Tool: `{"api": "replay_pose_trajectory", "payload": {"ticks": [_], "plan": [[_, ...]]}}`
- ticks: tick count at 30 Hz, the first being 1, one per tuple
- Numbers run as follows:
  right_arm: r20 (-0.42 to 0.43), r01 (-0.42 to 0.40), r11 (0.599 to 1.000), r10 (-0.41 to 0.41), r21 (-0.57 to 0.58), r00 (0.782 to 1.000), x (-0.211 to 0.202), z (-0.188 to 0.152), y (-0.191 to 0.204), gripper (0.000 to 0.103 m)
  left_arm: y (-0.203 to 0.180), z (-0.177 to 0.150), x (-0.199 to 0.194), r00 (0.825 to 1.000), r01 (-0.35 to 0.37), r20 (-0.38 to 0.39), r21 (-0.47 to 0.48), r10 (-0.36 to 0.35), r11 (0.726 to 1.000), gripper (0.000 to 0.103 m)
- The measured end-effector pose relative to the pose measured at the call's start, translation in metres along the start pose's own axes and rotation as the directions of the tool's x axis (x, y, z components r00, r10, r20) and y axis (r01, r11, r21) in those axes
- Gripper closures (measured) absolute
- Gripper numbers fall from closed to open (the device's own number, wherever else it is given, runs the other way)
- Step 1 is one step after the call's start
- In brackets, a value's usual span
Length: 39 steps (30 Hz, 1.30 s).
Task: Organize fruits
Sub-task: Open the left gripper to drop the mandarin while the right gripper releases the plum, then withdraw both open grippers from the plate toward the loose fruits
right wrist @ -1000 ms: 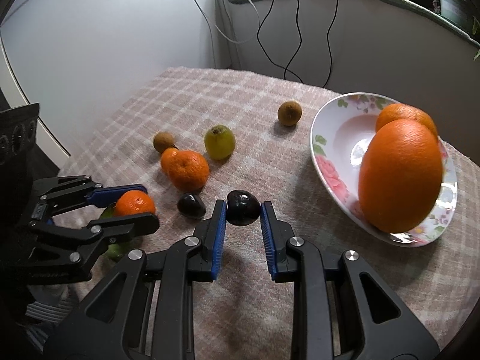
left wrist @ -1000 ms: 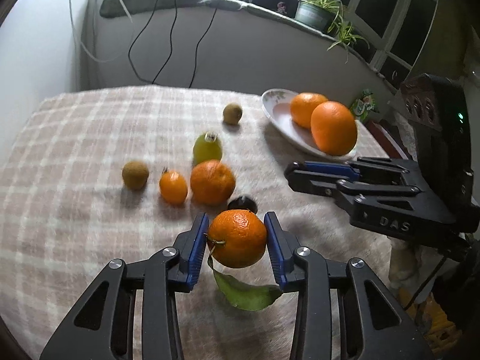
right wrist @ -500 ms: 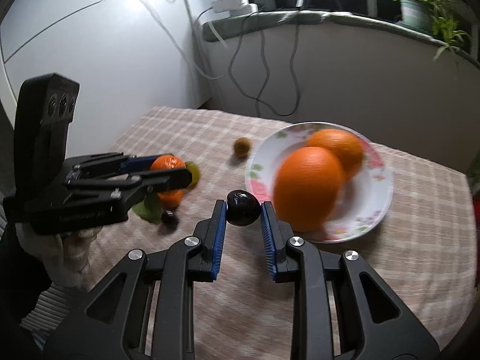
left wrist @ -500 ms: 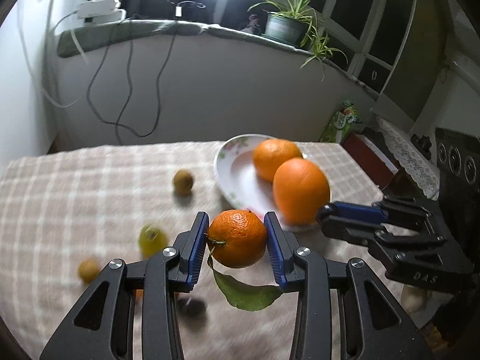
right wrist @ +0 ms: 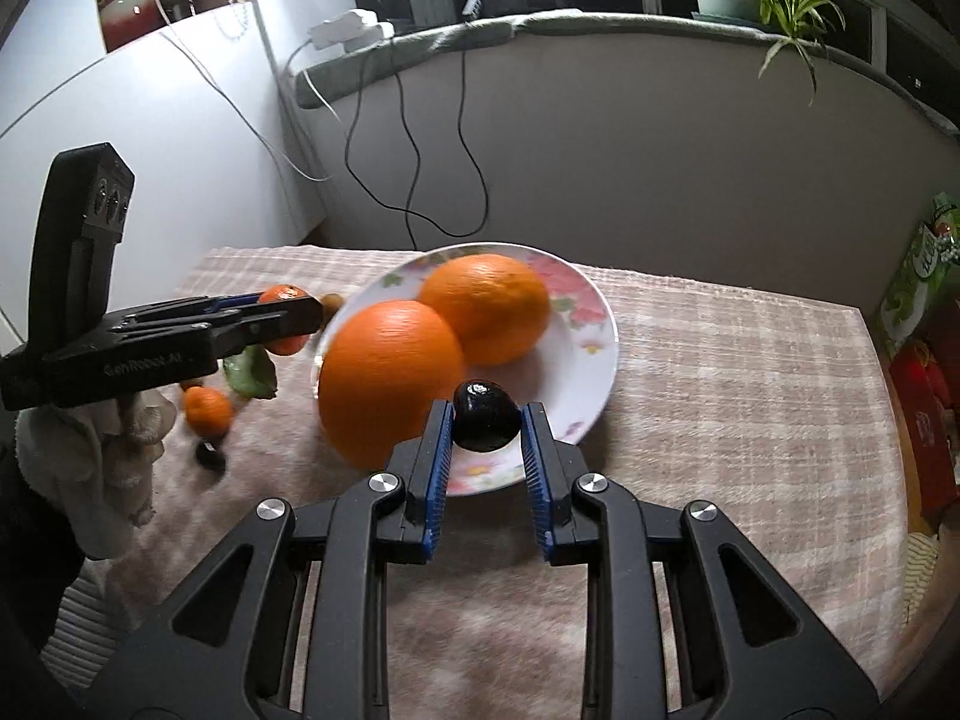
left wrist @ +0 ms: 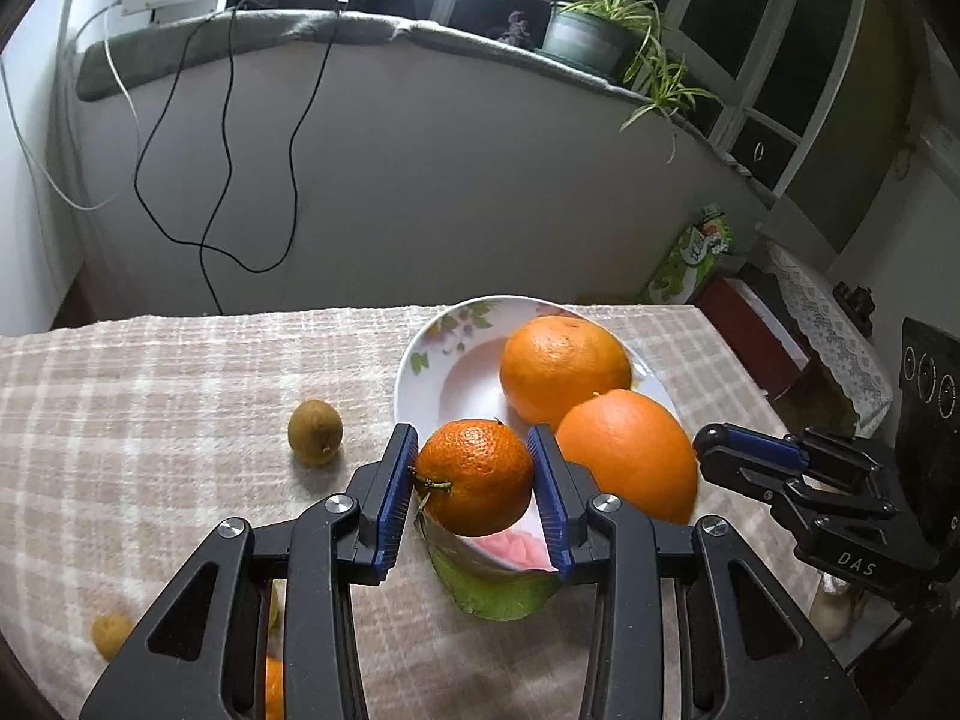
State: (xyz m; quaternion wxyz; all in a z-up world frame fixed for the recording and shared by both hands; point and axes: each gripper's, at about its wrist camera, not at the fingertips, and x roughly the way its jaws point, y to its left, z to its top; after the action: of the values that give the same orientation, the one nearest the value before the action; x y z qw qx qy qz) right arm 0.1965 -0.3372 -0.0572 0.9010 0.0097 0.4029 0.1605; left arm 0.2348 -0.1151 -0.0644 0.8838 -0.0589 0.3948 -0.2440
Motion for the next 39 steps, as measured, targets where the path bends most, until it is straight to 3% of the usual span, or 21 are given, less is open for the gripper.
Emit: {"api": "replay_pose_trajectory", "payload": {"ticks": [15, 17, 19, 20, 21, 22, 24, 33, 39], "plan": [[-0.041, 0.0, 1.0, 0.0, 0.009, 0.999, 0.026, 0.004, -0.011, 0.079, 0.009, 0.01, 0.017, 0.999, 0.004, -0.032, -0.029, -0.005, 1.0, 0.066], [-0.037, 0.009, 1.0, -0.009, 0.002, 0.999, 0.027, 0.004, -0.011, 0.079, 0.008, 0.01, 0.017, 1.0, 0.004, -0.03, -0.032, -0.005, 0.999, 0.063], [-0.04, 0.016, 1.0, -0.016, -0.001, 0.999, 0.028, 0.004, -0.011, 0.078, 0.008, 0.011, 0.015, 1.0, 0.011, -0.027, -0.037, -0.012, 0.999, 0.05], [-0.04, 0.02, 1.0, -0.02, 0.0, 0.999, 0.028, 0.004, -0.011, 0.073, 0.008, 0.012, 0.015, 1.0, 0.01, -0.025, -0.038, -0.011, 0.999, 0.047], [-0.035, 0.028, 1.0, -0.028, 0.001, 0.999, 0.027, 0.004, -0.011, 0.059, 0.008, 0.013, 0.013, 1.0, 0.008, -0.02, -0.04, -0.009, 0.999, 0.045], [-0.028, 0.034, 0.999, -0.034, 0.002, 0.999, 0.026, 0.004, -0.012, 0.051, 0.008, 0.013, 0.012, 1.0, 0.009, -0.017, -0.041, -0.01, 0.999, 0.045], [-0.012, 0.048, 0.999, -0.048, 0.007, 0.999, 0.023, 0.004, -0.013, 0.042, 0.008, 0.013, 0.01, 1.0, 0.01, -0.014, -0.041, -0.01, 0.999, 0.045], [0.04, 0.029, 0.998, -0.031, 0.058, 0.999, -0.003, 0.003, -0.018, 0.028, 0.013, 0.014, -0.012, 1.0, 0.006, 0.017, -0.045, -0.006, 0.999, 0.045], [0.087, 0.015, 0.997, -0.021, 0.072, 0.996, -0.032, -0.001, -0.018, 0.025, 0.02, 0.007, -0.046, 0.997, -0.019, 0.071, -0.038, 0.022, 0.999, 0.045]]}}
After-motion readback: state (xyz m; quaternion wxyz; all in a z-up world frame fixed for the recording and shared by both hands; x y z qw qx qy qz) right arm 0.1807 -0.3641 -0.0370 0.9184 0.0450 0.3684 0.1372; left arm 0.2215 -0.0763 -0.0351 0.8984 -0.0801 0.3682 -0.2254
